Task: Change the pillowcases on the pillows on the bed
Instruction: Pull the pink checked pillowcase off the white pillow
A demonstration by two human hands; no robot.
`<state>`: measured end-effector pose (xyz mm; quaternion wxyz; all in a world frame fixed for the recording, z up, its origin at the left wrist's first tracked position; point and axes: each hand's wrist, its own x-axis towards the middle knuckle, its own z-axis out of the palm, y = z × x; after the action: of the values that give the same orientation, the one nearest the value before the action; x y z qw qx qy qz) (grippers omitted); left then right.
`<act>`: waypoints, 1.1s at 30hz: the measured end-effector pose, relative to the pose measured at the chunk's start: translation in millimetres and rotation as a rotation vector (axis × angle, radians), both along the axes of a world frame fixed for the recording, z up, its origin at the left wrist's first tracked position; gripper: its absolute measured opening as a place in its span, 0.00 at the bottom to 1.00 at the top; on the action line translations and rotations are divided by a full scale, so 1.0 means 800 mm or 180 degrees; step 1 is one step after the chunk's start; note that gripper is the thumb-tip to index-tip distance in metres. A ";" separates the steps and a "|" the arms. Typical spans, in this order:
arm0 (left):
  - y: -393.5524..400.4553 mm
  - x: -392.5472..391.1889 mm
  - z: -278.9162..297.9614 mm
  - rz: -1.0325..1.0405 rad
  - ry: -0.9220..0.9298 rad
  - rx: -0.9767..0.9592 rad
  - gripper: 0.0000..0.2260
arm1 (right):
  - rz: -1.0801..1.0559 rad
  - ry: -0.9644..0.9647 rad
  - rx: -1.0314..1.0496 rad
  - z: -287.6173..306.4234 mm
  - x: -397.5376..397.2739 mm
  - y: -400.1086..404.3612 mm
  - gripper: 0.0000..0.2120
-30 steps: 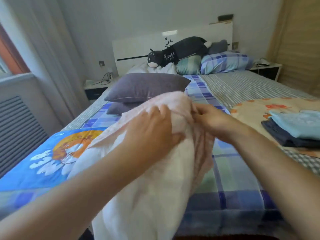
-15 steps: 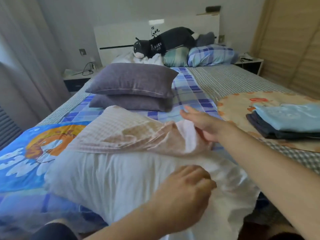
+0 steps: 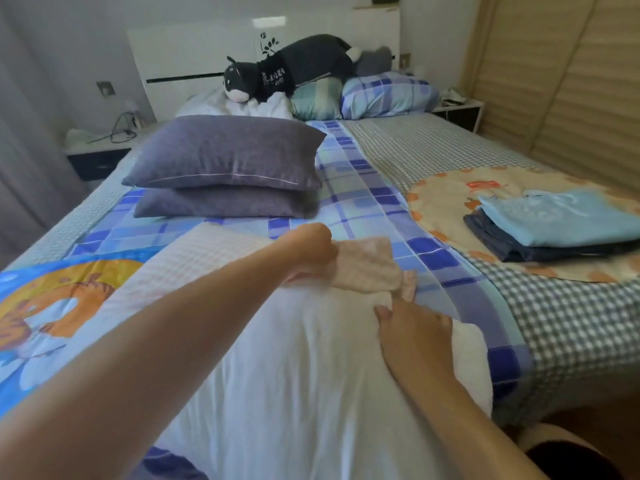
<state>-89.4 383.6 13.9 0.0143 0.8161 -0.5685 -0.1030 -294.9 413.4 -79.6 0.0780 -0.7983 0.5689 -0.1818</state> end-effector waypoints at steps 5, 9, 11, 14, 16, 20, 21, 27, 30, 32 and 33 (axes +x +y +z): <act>0.014 0.125 0.077 0.1114 0.0020 -0.0832 0.13 | 0.0452 -0.1223 -0.2301 0.096 -0.015 -0.047 0.14; 0.071 0.277 0.070 0.1795 -0.0598 -0.0255 0.23 | -0.0337 -0.0197 -0.1308 0.171 -0.025 -0.171 0.10; 0.110 0.291 0.044 0.2011 -0.0585 -0.0190 0.19 | -0.0629 0.0526 -0.0301 0.183 -0.008 -0.198 0.11; 0.159 0.258 -0.018 0.2462 0.0294 -0.0050 0.14 | -0.0058 0.1108 -0.0343 0.187 0.061 -0.188 0.11; 0.180 0.231 -0.069 0.2429 0.0542 -0.0225 0.16 | 0.1005 0.0686 -0.0602 0.170 0.124 -0.155 0.15; 0.212 0.225 -0.088 0.2796 0.0876 -0.0908 0.15 | 0.1629 0.0941 0.0076 0.077 0.188 -0.099 0.28; 0.219 0.230 -0.079 0.2785 0.0839 -0.0954 0.15 | 0.1605 0.1046 -0.0159 0.052 0.184 -0.098 0.29; 0.319 0.354 -0.068 0.3983 0.0372 -0.1112 0.18 | 0.1421 0.0016 -0.1887 0.035 0.101 -0.125 0.19; 0.362 0.396 -0.098 0.4088 0.0126 -0.0222 0.32 | 0.1157 -0.0176 -0.1760 0.029 0.079 -0.134 0.21; 0.338 0.363 -0.087 0.3717 0.0179 -0.0481 0.33 | 0.1145 -0.0147 -0.1546 0.020 0.093 -0.129 0.21; 0.318 0.335 -0.074 0.3320 0.0403 -0.0801 0.29 | 0.1171 -0.0137 -0.1533 0.015 0.106 -0.126 0.21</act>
<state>178.2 638.1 -45.5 0.1954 0.9742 -0.0939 -0.0624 -210.0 312.9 -67.3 -0.0699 -0.8794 0.3535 -0.3111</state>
